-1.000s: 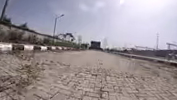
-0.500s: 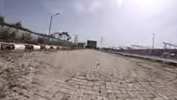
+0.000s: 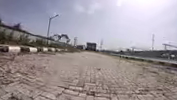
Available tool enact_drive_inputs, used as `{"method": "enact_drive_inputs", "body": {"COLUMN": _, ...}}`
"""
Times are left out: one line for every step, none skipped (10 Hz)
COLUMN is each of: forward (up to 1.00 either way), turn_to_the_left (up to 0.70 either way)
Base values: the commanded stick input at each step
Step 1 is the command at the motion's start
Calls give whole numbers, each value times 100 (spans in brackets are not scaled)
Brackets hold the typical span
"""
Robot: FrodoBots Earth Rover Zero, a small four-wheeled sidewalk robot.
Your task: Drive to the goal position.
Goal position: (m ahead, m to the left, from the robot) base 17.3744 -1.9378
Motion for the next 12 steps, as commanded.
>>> {"method": "enact_drive_inputs", "body": {"forward": 100, "turn_to_the_left": 0}}
{"method": "enact_drive_inputs", "body": {"forward": 100, "turn_to_the_left": 0}}
{"method": "enact_drive_inputs", "body": {"forward": 100, "turn_to_the_left": 0}}
{"method": "enact_drive_inputs", "body": {"forward": 100, "turn_to_the_left": 0}}
{"method": "enact_drive_inputs", "body": {"forward": 100, "turn_to_the_left": 0}}
{"method": "enact_drive_inputs", "body": {"forward": 100, "turn_to_the_left": 0}}
{"method": "enact_drive_inputs", "body": {"forward": 100, "turn_to_the_left": 0}}
{"method": "enact_drive_inputs", "body": {"forward": 100, "turn_to_the_left": 0}}
{"method": "enact_drive_inputs", "body": {"forward": 100, "turn_to_the_left": 0}}
{"method": "enact_drive_inputs", "body": {"forward": 100, "turn_to_the_left": 0}}
{"method": "enact_drive_inputs", "body": {"forward": 100, "turn_to_the_left": 0}}
{"method": "enact_drive_inputs", "body": {"forward": 100, "turn_to_the_left": 0}}
